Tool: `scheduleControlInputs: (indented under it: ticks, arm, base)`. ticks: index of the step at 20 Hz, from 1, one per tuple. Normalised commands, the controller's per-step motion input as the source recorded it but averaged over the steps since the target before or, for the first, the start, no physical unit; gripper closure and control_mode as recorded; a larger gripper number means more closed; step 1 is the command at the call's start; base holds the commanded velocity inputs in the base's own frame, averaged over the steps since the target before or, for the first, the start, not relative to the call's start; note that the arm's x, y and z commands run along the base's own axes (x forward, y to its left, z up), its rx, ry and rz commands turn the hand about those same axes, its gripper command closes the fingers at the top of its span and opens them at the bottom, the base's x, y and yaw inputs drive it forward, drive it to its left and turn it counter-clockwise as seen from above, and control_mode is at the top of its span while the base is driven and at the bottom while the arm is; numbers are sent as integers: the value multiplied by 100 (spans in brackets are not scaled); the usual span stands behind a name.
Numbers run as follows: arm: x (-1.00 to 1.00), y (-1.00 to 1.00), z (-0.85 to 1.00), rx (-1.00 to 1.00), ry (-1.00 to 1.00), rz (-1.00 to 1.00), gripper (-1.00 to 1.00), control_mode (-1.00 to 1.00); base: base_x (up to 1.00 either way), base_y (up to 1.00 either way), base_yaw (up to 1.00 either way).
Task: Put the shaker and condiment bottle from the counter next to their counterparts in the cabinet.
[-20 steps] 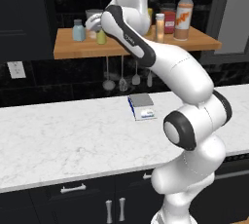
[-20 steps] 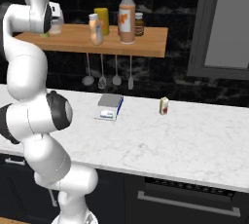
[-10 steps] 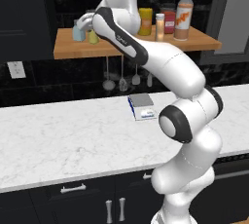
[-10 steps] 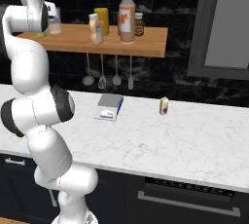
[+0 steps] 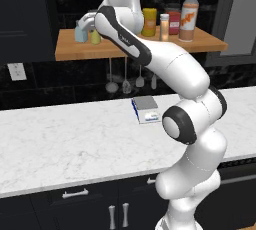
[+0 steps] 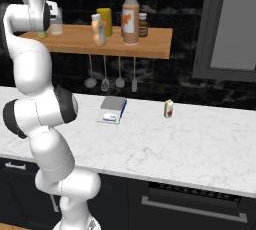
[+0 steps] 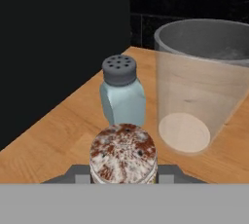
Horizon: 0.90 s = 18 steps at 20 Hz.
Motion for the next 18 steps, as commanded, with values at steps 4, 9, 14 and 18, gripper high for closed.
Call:
scheduleControlInputs:
  ticks: [4, 9, 14, 18]
  arm:
    - [0, 0, -10, 0, 0, 0, 100, -100]
    - [0, 0, -6, 0, 0, 1, 100, -100]
    - [0, 0, 0, 0, 0, 1, 100, -100]
    - [0, 0, -2, 0, 0, 1, 100, -100]
  base:
    - [0, 0, 0]
    - [0, 0, 0]
    - [0, 0, 0]
    - [0, 0, 0]
